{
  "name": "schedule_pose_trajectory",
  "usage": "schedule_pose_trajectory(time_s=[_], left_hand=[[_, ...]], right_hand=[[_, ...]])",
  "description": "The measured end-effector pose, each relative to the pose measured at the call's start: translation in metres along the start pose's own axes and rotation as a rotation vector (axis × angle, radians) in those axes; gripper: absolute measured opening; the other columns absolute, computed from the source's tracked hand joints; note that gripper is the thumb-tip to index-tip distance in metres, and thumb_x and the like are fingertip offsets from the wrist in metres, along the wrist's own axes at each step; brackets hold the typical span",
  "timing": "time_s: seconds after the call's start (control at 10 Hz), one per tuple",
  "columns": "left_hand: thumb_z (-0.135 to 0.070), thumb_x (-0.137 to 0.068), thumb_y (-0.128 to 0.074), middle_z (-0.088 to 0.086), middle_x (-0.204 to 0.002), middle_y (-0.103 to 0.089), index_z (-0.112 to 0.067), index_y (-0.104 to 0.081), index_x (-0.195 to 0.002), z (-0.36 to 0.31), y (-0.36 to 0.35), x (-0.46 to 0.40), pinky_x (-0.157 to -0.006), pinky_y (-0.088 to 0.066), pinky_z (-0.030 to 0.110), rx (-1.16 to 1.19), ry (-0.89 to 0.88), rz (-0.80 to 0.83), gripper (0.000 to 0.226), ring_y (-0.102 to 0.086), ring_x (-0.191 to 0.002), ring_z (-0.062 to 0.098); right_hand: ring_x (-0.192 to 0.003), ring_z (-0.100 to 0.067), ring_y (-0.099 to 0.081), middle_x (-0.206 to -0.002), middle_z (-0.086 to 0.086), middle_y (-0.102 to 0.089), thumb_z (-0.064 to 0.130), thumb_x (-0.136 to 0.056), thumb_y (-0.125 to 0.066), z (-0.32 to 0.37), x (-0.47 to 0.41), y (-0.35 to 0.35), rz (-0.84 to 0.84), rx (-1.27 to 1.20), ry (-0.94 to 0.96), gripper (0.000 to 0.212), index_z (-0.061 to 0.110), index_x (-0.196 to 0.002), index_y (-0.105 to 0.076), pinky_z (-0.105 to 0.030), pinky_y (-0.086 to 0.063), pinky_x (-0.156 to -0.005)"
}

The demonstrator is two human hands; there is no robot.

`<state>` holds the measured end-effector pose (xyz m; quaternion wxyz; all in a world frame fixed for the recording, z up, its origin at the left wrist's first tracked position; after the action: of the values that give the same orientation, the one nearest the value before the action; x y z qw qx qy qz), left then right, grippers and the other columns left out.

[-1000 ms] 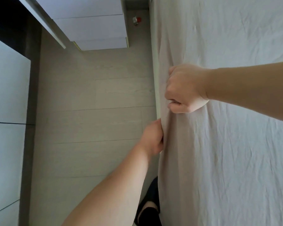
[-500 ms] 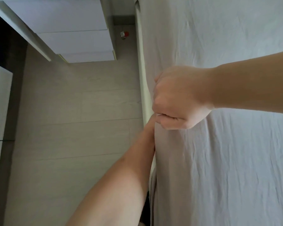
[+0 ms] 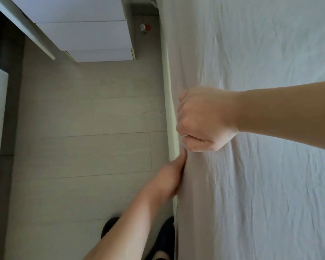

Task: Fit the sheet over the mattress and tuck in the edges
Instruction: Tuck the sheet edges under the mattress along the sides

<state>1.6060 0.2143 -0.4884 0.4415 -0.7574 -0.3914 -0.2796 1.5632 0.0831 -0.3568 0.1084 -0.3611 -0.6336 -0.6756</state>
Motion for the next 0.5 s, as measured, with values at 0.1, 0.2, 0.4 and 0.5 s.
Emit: schedule_pose_trajectory(time_s=[0.1,0.2,0.4,0.5], left_hand=[[-0.058,-0.104,-0.018,0.02,-0.084,-0.073,-0.002,-0.06,-0.092,-0.011,0.036,0.006,-0.077,-0.061,0.044,-0.75,0.278,-0.231,0.07,-0.074,-0.071,0.034],[-0.066,-0.101,-0.027,0.013,-0.073,-0.071,-0.004,-0.062,-0.082,-0.032,0.068,-0.006,-0.065,-0.053,0.033,-0.807,0.297,-0.305,0.073,-0.066,-0.056,0.026],[-0.011,-0.082,-0.054,0.026,-0.085,-0.071,-0.004,-0.062,-0.081,-0.123,0.082,-0.01,-0.056,-0.053,0.047,-0.587,-0.071,-0.552,0.01,-0.065,-0.068,0.026],[-0.016,-0.084,-0.051,0.029,-0.085,-0.069,-0.002,-0.062,-0.086,-0.172,0.085,0.001,-0.058,-0.046,0.043,-0.538,-0.098,-0.601,0.018,-0.062,-0.071,0.025]], right_hand=[[-0.056,-0.023,-0.055,-0.055,0.0,-0.055,0.039,-0.085,-0.027,0.001,-0.015,-0.003,-0.078,-0.137,-0.04,0.044,0.019,-0.061,-0.058,-0.038,-0.048,-0.075],[-0.058,-0.024,-0.055,-0.055,0.002,-0.055,0.043,-0.08,-0.017,0.004,-0.031,-0.011,-0.024,-0.071,-0.015,0.052,0.02,-0.06,-0.058,-0.038,-0.044,-0.079],[-0.081,-0.022,-0.057,-0.077,0.005,-0.065,0.045,-0.08,-0.039,-0.006,-0.021,0.003,-0.19,-0.24,-0.156,0.035,0.024,-0.074,-0.066,-0.037,-0.041,-0.088],[-0.092,-0.022,-0.058,-0.09,0.004,-0.066,0.042,-0.084,-0.042,-0.037,-0.008,0.016,-0.302,-0.366,-0.258,0.03,0.024,-0.086,-0.066,-0.04,-0.042,-0.1]])
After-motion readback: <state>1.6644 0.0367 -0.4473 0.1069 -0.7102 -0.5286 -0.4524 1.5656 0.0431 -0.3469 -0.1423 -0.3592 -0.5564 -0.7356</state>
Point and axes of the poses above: each hand's wrist, its own x-axis away from the middle knuckle, its own y-axis out of the back of the hand, z = x × y, the point moved 7 cm from there along -x, towards the middle knuckle
